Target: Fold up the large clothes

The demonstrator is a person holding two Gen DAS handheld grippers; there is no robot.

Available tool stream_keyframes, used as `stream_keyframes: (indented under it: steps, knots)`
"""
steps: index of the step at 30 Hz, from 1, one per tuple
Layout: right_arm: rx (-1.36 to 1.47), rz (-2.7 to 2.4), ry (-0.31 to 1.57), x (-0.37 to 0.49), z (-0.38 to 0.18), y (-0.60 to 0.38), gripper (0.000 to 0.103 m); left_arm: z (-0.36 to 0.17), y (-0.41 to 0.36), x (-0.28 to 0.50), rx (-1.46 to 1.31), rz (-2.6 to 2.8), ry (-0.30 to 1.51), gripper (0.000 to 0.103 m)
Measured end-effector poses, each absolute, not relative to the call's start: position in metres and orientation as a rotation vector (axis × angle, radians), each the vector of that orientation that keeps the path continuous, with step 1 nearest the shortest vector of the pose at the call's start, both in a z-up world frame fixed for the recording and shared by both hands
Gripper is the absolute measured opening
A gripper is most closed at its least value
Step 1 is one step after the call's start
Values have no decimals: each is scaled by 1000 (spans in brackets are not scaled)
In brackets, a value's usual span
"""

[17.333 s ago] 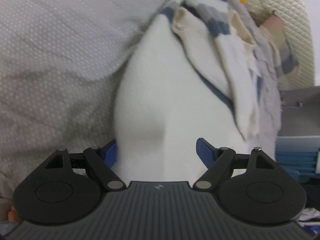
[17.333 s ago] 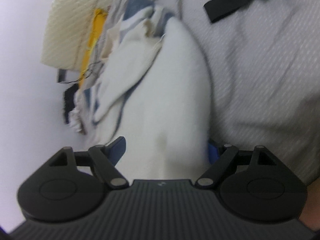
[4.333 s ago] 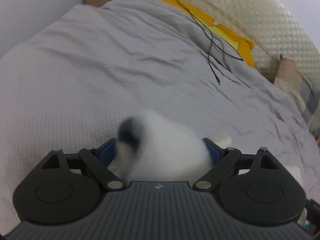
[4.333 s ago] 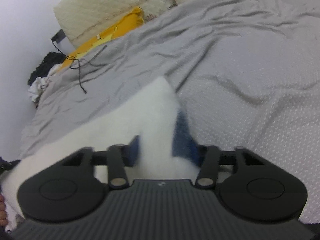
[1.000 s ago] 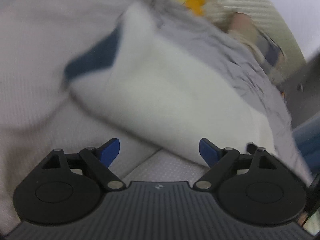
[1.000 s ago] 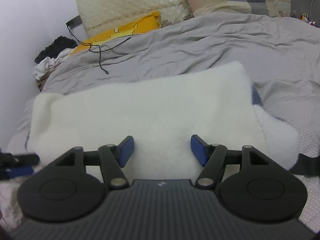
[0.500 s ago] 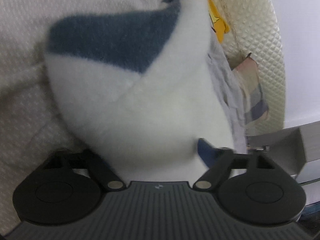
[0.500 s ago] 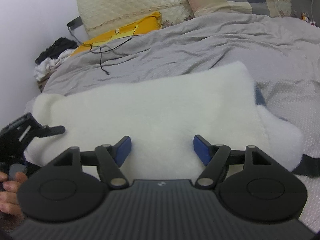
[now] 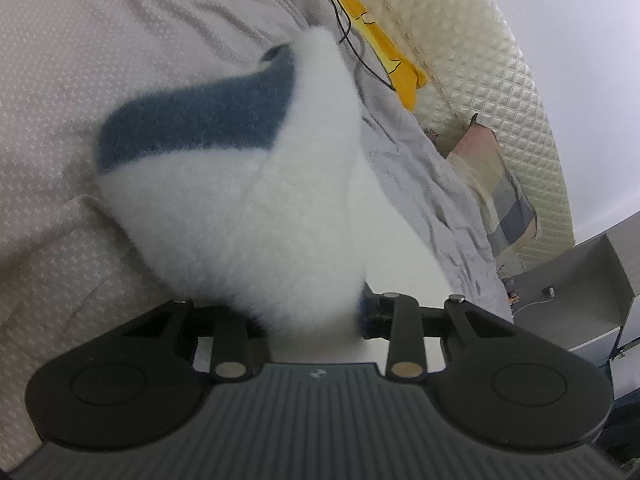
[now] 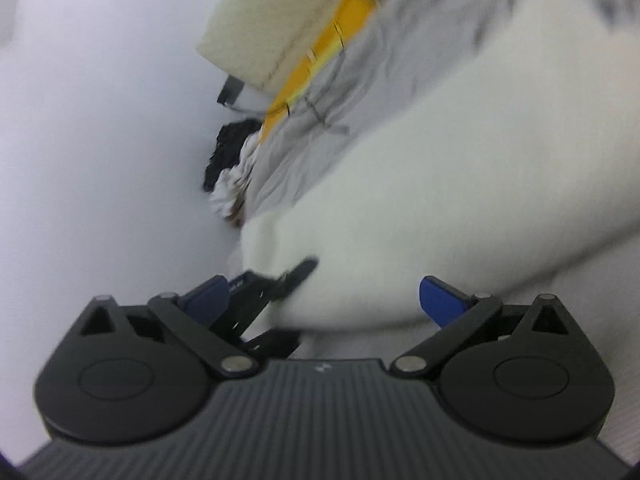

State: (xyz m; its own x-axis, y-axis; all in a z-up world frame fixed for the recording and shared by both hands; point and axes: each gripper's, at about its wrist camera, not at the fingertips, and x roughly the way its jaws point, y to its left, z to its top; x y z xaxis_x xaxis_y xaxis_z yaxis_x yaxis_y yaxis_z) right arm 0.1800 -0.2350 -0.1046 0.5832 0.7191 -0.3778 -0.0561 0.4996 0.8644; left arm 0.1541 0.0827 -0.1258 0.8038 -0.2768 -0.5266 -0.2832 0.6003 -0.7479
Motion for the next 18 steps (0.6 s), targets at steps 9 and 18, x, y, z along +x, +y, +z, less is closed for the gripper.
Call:
stream_keyframes:
  steps: [9, 18]
  knots:
    - [1277, 365, 814, 206, -160, -269, 103, -125, 92, 150, -997, -25, 618, 38]
    - [1283, 108, 613, 190, -153, -307, 102, -130, 96, 155, -1025, -25, 618, 38]
